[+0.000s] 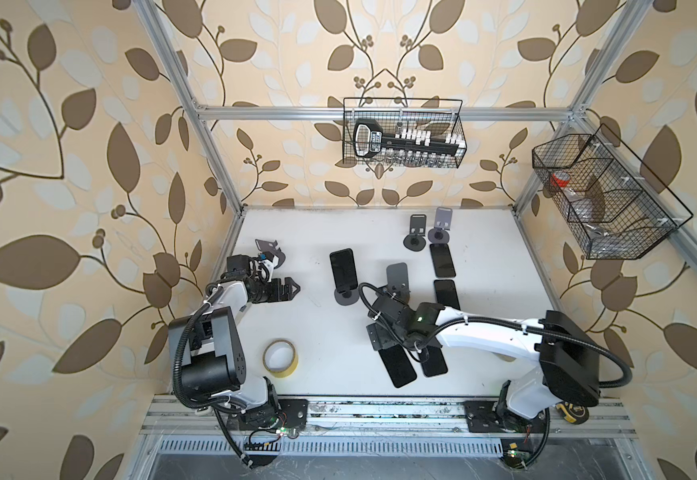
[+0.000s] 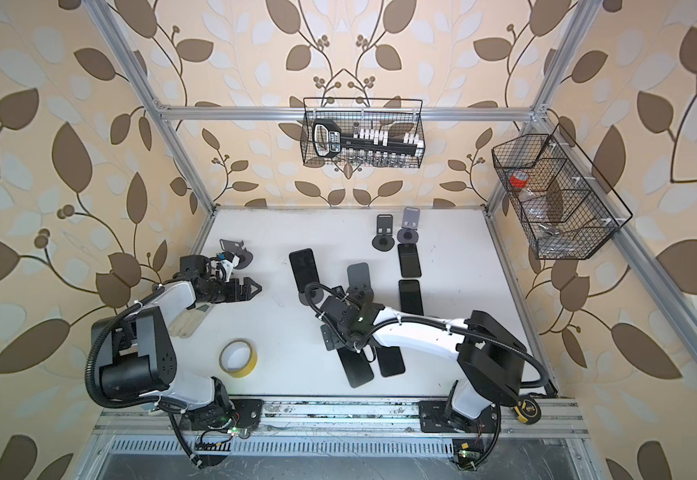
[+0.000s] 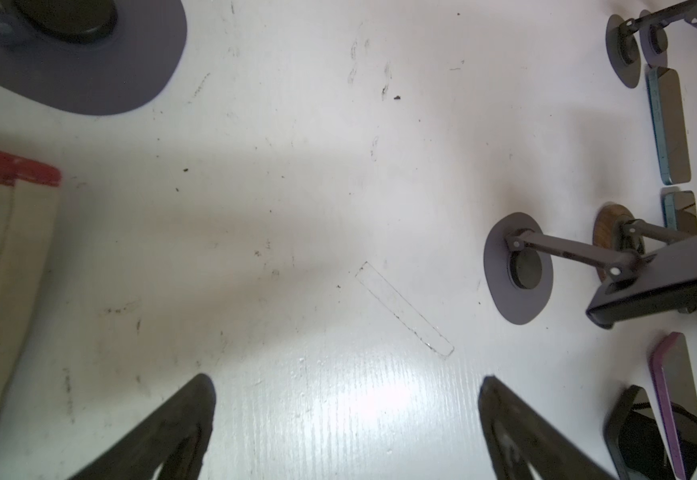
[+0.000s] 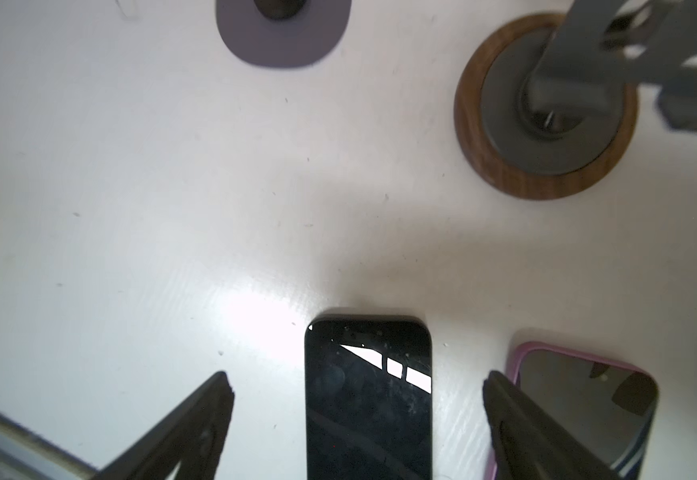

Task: Remove the phone from the phone stand
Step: 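Move the right gripper over the empty gray stand on the wooden base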

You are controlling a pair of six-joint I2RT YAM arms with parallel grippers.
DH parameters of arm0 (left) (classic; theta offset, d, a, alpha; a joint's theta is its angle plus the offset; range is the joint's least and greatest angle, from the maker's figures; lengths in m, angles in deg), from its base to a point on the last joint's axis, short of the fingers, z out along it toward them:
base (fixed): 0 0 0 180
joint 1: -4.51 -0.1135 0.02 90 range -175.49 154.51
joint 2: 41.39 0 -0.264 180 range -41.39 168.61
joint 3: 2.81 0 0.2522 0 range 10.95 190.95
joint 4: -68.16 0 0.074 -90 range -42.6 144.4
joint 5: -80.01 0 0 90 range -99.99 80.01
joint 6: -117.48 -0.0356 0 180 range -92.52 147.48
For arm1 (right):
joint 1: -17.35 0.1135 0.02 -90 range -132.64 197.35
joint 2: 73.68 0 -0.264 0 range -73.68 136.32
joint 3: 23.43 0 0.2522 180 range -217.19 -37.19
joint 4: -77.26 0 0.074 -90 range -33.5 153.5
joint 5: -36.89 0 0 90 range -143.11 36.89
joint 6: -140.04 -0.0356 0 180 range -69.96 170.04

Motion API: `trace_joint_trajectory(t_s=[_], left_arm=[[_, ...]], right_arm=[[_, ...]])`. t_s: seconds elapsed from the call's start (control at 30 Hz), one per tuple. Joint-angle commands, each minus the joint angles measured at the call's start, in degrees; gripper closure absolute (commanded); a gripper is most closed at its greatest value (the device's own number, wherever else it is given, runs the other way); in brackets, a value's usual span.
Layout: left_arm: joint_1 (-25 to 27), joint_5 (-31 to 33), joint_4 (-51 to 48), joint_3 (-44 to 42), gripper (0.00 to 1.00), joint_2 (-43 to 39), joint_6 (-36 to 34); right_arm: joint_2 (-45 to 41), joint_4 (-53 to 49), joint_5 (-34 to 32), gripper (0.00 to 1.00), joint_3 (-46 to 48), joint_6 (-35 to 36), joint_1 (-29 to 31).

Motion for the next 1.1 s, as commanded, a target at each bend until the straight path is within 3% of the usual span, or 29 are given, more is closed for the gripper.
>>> trace_joint_trajectory(t_s=[0.0, 0.17, 0.37, 0.73, 1.07], left_arm=[[-0.5, -1.7, -0.2, 1.1, 0.01, -0.9, -1.0], [-0.5, -1.6, -0.1, 1.1, 0.01, -0.9, -0.9], [-0.5, -1.6, -0.2, 1.1, 0.01, -0.8, -0.9], [-0.5, -1.3, -0.3, 1.3, 0.01, -0.7, -0.8], [-0.5, -1.3, -0.3, 1.4, 0.01, -0.6, -0.8]], right_arm=[[-6.1, -1.1, -3.3, 0.03, -2.7, 0.6, -1.4], [-14.0, 2.4, -3.8, 0.01, -2.0, 4.7, -6.9], [-15.7, 6.0, 5.0, 0.00, -1.7, 8.2, -17.1], [-5.0, 5.4, 8.6, 0.00, -5.3, 11.6, -21.2], [4.7, 4.9, 4.9, 0.00, -9.2, 12.7, -22.1]])
